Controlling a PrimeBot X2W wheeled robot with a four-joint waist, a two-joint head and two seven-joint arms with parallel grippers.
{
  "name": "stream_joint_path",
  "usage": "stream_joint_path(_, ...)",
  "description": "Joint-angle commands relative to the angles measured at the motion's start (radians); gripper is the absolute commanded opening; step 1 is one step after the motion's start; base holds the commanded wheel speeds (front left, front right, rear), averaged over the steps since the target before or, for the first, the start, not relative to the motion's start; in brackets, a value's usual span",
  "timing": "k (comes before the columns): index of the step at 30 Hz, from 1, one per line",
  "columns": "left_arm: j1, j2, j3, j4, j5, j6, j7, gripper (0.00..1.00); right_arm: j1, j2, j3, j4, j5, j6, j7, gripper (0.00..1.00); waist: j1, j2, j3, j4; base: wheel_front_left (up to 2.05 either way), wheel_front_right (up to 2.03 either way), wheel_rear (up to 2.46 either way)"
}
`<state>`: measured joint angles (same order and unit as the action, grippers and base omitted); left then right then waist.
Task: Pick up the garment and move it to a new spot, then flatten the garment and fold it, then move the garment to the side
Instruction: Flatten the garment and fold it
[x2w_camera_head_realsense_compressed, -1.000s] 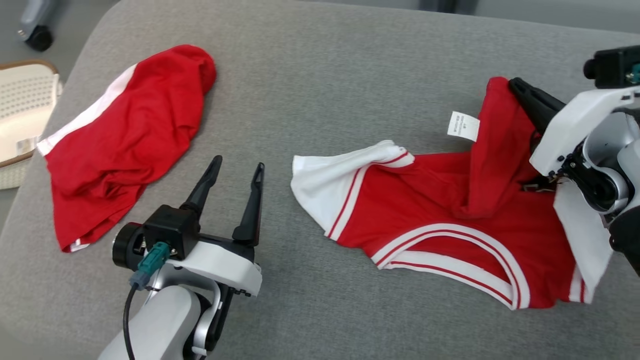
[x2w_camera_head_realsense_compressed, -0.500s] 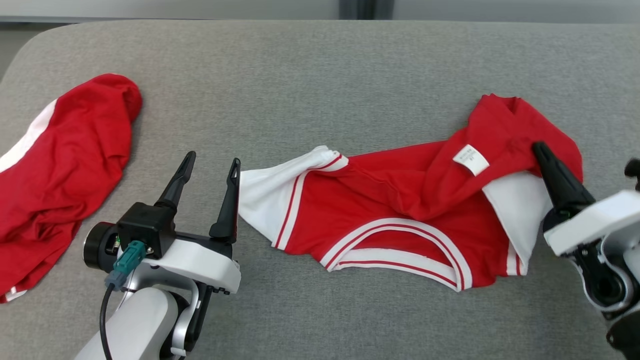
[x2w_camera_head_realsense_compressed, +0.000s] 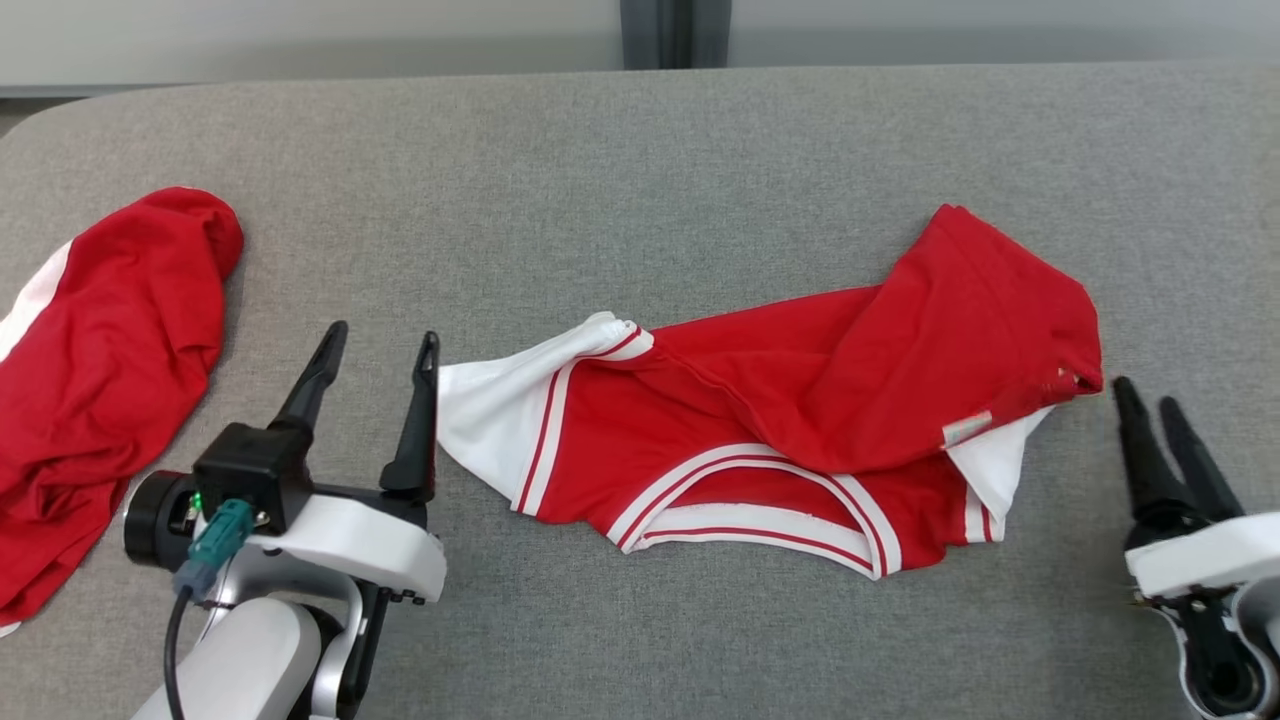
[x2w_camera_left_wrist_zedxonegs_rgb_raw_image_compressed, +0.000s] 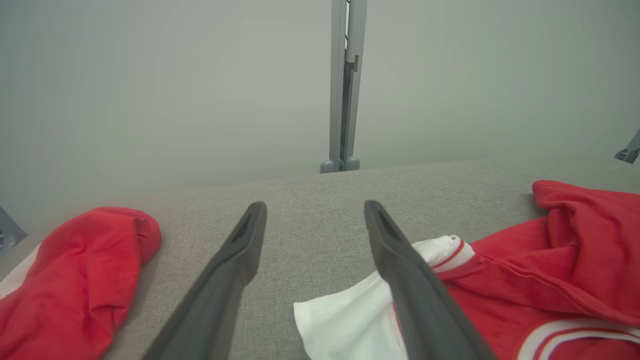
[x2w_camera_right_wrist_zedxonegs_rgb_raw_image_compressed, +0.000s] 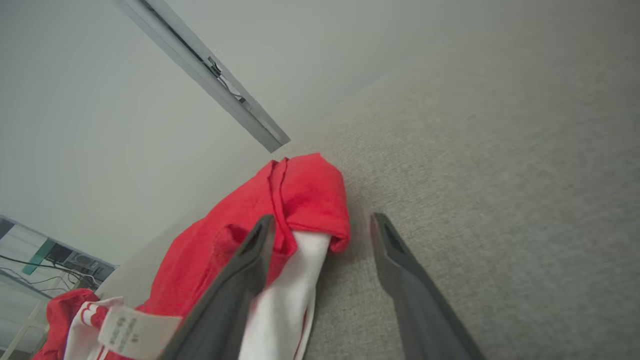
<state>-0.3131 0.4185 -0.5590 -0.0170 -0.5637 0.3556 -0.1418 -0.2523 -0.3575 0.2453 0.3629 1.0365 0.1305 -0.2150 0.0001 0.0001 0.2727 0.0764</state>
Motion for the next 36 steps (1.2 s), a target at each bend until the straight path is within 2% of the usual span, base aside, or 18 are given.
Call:
stream_joint_path(1,0.014,0.007,0.012,-0.004,-0.005,0.011,-0.006,1.0,0.025,0.006,-0.039,-0.004,-0.014,0.001,-0.02,1.0,-0.0001,-0.0001,-0.012,-0.007,0.0,0.0,0.0)
stream_joint_path(5,0.047,0.032,0.038,-0.019,-0.014,0.035,-0.012,1.0,0.07,0.053,-0.191,-0.045,-0.092,0.001,-0.047,1.0,-0.0001,-0.0001,-0.033,-0.023,0.0,0.0,0.0)
stream_joint_path(11,0.084,0.063,0.07,-0.051,-0.012,0.072,-0.018,1.0,0.111,0.158,-0.348,-0.229,-0.359,0.001,-0.048,1.0,-0.0001,-0.0001,-0.067,-0.042,0.0,0.0,0.0)
stream_joint_path(17,0.127,0.078,0.094,-0.085,-0.016,0.111,-0.026,1.0,0.168,0.247,-0.329,-0.432,-0.595,0.001,0.071,1.0,-0.0001,-0.0001,-0.102,-0.051,0.0,0.0,0.0)
stream_joint_path(21,0.165,0.089,0.097,-0.098,-0.019,0.127,-0.023,1.0,0.225,0.279,-0.301,-0.497,-0.696,0.001,0.142,1.0,-0.0001,-0.0001,-0.128,-0.052,0.0,0.0,0.0)
stream_joint_path(29,0.225,0.098,0.082,-0.113,-0.016,0.148,-0.014,1.0,0.328,0.305,-0.295,-0.524,-0.791,0.001,0.203,1.0,-0.0001,-0.0001,-0.175,-0.049,0.0,0.0,0.0)
stream_joint_path(36,0.243,0.109,0.075,-0.123,-0.011,0.156,-0.003,1.0,0.369,0.306,-0.296,-0.53,-0.781,0.001,0.22,1.0,-0.0001,-0.0001,-0.184,-0.05,0.0,0.0,0.0)
